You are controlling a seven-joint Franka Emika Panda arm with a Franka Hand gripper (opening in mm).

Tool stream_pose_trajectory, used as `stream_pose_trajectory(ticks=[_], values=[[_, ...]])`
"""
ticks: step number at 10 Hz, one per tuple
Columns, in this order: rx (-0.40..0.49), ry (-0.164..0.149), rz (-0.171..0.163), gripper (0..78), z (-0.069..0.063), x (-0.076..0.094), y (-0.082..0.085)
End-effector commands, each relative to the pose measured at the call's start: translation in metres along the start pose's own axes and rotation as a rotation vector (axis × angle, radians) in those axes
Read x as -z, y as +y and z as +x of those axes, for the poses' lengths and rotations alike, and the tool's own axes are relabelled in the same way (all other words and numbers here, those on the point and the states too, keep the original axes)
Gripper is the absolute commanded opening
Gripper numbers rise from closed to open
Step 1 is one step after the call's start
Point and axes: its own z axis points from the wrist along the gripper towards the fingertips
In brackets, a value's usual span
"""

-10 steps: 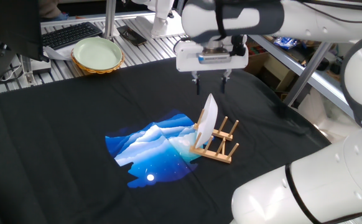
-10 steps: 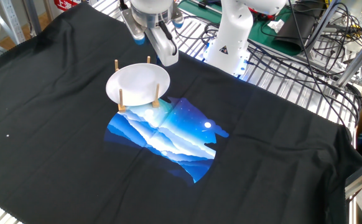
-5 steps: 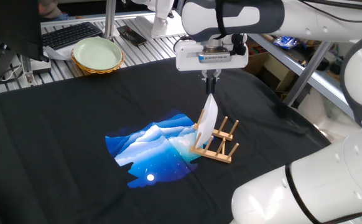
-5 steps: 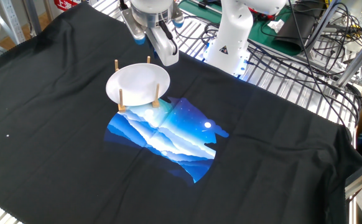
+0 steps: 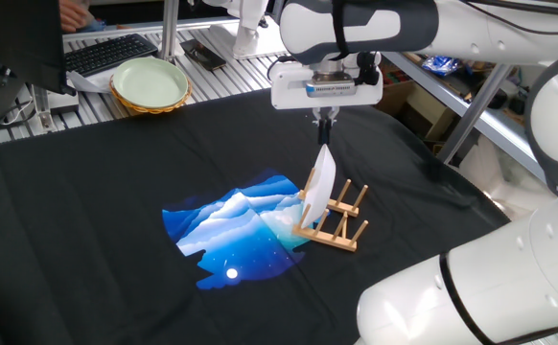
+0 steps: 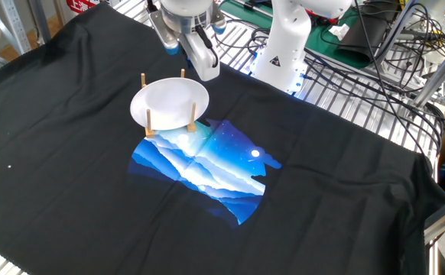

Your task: Put the dish on the dish rack

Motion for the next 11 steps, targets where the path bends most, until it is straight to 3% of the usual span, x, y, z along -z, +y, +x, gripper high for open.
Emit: stream_pose_trajectory(ticks=[1, 3, 6, 11], values=[[0.546, -0.104, -0.183, 1.3, 0.0279, 0.0075, -0.0077], [0.563, -0.1, -0.208, 1.3, 0.0283, 0.0081, -0.0093], [0.606, -0.13, -0.22, 1.3, 0.0287, 0.0085, -0.0108], [0.558, -0.124, -0.246, 1.3, 0.0297, 0.0067, -0.0091]])
